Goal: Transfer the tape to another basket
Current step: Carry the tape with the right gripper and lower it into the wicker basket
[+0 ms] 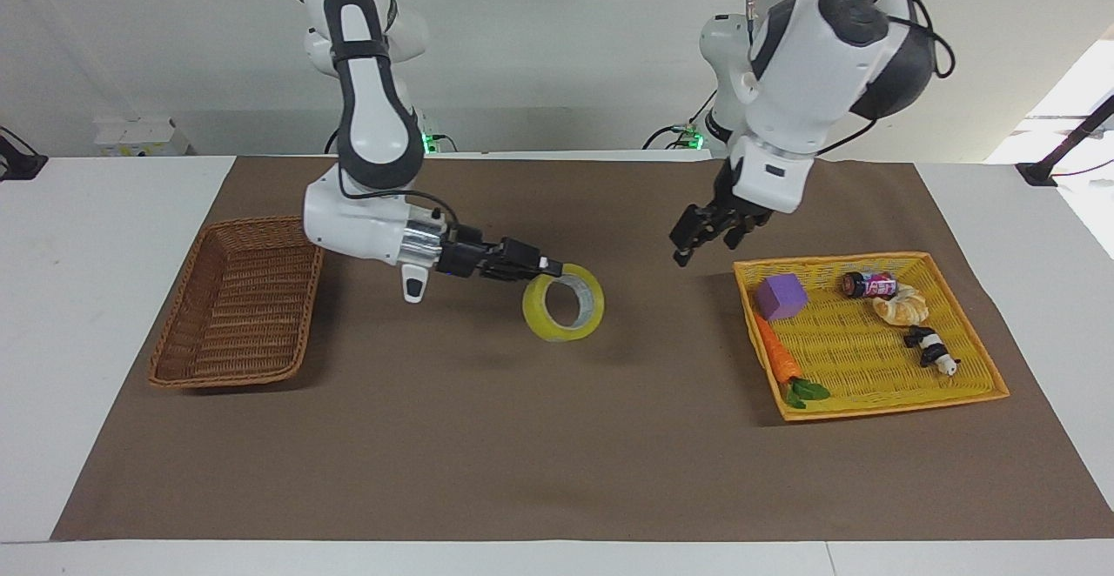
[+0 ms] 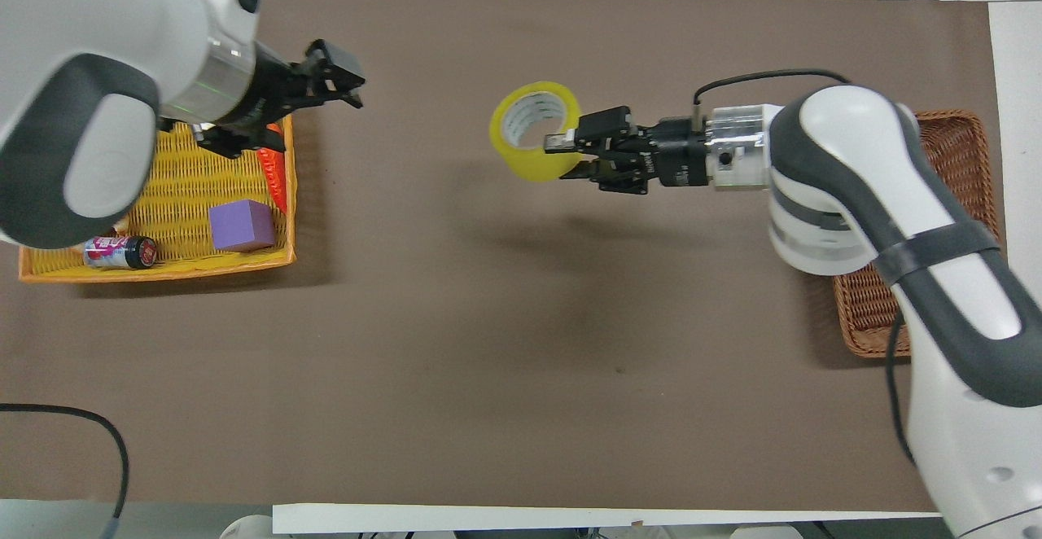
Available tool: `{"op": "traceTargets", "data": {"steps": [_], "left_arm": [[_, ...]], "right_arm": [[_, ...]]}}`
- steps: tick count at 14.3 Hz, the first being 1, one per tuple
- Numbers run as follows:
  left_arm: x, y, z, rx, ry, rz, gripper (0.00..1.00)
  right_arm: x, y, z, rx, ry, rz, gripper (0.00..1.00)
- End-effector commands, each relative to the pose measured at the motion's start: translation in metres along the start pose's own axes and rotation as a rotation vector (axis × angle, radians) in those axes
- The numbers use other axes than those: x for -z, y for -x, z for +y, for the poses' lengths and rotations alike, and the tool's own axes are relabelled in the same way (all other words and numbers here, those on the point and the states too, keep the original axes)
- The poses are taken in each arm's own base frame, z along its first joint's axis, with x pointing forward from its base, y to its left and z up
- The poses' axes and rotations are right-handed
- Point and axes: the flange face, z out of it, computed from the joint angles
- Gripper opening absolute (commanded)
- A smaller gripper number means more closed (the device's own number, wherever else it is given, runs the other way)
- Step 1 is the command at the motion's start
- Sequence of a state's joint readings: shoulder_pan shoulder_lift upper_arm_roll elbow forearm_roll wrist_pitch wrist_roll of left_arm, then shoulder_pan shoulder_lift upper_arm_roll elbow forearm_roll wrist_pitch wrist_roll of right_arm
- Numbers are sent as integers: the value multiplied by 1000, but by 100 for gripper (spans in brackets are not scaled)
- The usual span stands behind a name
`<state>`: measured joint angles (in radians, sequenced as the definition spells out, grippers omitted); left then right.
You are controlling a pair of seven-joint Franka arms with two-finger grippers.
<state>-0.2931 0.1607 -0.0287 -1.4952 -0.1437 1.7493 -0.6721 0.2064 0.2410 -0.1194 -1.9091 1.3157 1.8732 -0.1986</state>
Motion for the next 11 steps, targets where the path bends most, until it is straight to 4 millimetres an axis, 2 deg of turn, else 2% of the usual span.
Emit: {"op": "traceTargets", "data": {"steps": [1,3,6,7,8,9,11], "left_arm": [[10,-50,-87,-19,-32,-42,100],[16,-82,-155,-93,-35,-44,100],[21,-104,-248,-251,-44,-24,100],[22,-106,-264,-262,-44,-19,100],[24,-108,-270,-251,-43,-13,100],[25,-108,-270,-251,-46,-8,100],[25,-112,-273,-259,-85,16,100]], "right_arm": [[95,-12,20,59,42,-10,0],[158,-15,45,73,76,-4,0],[250,-9,86,103,182,8,0],[279,-3,104,121,218,2,0],[303,3,122,134,227,-13,0],[324,6,145,142,221,-41,0],[365,3,171,192,283,-83,0]]}}
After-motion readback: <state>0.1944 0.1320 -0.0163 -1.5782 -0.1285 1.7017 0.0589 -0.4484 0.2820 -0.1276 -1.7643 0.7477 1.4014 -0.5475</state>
